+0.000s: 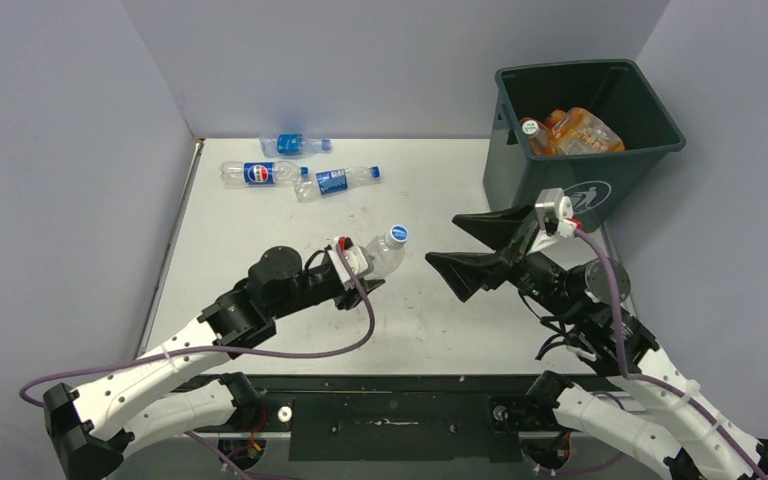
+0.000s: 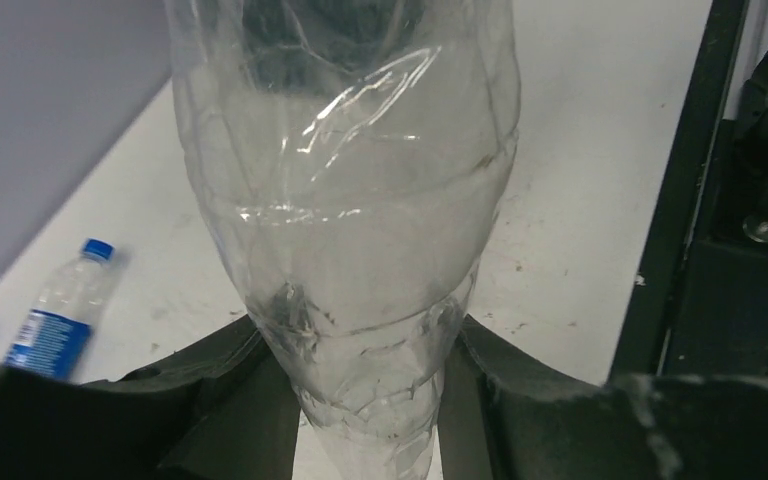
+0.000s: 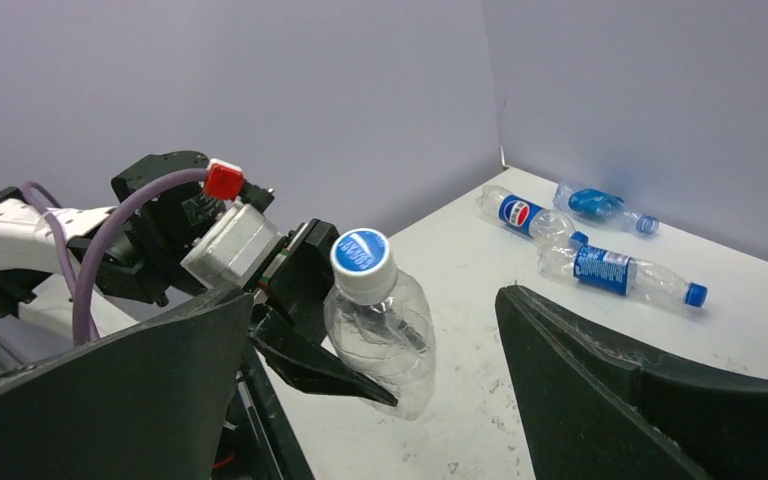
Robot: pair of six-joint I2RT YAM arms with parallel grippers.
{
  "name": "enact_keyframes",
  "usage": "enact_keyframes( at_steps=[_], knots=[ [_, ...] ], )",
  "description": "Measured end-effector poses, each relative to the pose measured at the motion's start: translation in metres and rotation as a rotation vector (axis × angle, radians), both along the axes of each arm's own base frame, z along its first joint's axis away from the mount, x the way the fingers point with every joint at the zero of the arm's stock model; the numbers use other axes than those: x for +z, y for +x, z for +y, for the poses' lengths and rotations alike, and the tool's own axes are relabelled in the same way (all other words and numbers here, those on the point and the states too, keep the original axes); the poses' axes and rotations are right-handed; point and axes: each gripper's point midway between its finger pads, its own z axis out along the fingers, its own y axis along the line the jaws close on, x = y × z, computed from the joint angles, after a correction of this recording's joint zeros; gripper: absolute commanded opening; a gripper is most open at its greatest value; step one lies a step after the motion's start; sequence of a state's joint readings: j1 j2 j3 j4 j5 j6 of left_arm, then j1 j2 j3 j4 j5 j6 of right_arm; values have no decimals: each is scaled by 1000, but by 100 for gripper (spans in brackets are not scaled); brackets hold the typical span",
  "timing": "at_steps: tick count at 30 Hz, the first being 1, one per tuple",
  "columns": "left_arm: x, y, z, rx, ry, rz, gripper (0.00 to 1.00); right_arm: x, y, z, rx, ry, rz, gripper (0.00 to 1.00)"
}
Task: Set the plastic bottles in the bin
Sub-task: Place the plastic bottle in the trash bin.
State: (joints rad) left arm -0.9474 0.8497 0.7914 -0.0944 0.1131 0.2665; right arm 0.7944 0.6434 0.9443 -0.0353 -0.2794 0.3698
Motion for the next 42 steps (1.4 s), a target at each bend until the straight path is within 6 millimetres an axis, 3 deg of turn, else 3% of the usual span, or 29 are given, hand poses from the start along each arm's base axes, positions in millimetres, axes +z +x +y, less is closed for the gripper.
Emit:
enact_keyframes(
  at_steps=[5, 9, 17, 19, 25, 27, 28, 29, 30, 32, 36, 39, 42],
  knots=[
    [-23, 7, -8, -12, -33, 221, 16, -18, 22, 18, -17, -19, 38, 98],
    [-25, -1, -12, -41, -62, 297, 14, -36, 36, 33, -15, -38, 77, 84],
    [-17, -6, -12, -53, -104, 314, 14, -52, 54, 56, -1, -52, 123, 71],
    [-18, -6, -12, -51, -105, 317, 14, -54, 55, 61, 14, -51, 130, 64],
    [-26, -4, -10, -32, -96, 325, 19, -61, 49, 76, 62, -72, 143, 22],
    [-26, -4, -10, -25, -97, 321, 29, -60, 48, 79, 71, -76, 140, 6],
    [-24, -3, -10, -22, -103, 315, 42, -58, 47, 80, 78, -77, 138, 5],
    [-22, -2, -10, -21, -110, 307, 63, -56, 47, 80, 82, -79, 131, 5],
    [-21, -2, -10, -20, -119, 297, 96, -54, 46, 81, 84, -84, 127, 5],
    [-18, -3, -8, -22, -132, 253, 96, -50, 47, 80, 80, -103, 120, 5],
    [-13, -3, 2, 23, -186, 154, 96, -18, 59, 62, -43, -145, 79, 5],
    [-4, 3, 16, 92, -237, 86, 96, 45, 77, 24, -262, -85, -21, 5],
    [11, 14, 30, 179, -287, 26, 96, 100, 90, -29, -520, 17, -112, 5]
  ],
)
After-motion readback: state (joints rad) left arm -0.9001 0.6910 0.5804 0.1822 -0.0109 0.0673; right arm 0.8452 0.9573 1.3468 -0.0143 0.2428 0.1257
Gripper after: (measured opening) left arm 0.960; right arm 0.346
